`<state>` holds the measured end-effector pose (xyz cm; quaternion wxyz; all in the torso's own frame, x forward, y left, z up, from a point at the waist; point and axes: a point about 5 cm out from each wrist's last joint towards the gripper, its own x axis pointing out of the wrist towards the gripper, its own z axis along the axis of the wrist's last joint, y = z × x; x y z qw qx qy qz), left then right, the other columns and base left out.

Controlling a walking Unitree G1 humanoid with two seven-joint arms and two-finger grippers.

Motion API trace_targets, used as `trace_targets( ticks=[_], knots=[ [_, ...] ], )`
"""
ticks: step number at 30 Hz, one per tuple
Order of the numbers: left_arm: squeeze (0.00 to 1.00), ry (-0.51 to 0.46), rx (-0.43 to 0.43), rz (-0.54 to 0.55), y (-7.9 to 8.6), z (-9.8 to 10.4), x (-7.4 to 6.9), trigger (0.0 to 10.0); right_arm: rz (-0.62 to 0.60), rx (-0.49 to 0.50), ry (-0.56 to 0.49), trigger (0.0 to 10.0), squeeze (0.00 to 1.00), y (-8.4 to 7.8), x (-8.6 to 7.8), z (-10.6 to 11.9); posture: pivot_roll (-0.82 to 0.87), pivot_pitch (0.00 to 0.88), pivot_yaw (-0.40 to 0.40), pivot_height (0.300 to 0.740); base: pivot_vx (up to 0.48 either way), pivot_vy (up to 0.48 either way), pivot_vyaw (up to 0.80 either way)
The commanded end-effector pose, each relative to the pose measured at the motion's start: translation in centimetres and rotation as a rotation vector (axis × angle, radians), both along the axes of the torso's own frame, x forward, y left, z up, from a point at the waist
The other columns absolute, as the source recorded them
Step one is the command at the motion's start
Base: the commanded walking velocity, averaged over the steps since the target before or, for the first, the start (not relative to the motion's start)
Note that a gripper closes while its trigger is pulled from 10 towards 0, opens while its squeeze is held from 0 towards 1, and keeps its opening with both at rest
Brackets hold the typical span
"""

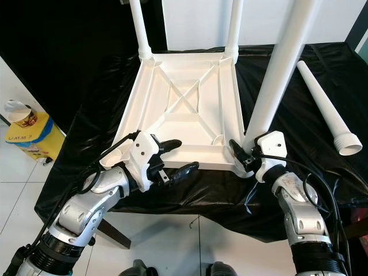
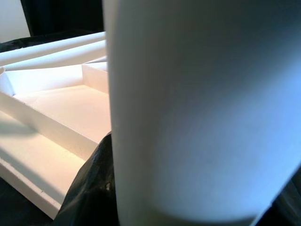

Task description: Building children table

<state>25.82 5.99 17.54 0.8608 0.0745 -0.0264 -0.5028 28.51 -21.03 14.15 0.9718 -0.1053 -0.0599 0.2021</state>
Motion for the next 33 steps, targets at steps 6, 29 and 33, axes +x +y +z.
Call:
trace_targets(
  ticks=[6,29,33],
  knots=[
    [0.00,-0.010,0.022,0.021,0.6,0.1,0.2,10.0,-0.035,0.012,0.066,0.0,0.00,-0.8,0.0,-1.5,0.02,0.076,0.054,0.740,0.000,0.000,0.00],
    [0.00,-0.003,0.020,0.015,0.6,0.0,0.1,10.0,-0.450,0.170,0.166,10.0,0.00,0.8,-1.6,-4.7,0.00,0.098,0.046,0.740,0.000,0.000,0.00],
    [0.00,-0.002,0.018,0.018,0.7,0.0,0.1,10.0,-0.569,0.190,0.177,10.0,0.00,1.3,-2.1,-5.2,0.00,0.100,0.043,0.740,0.000,0.000,0.00]
  ],
)
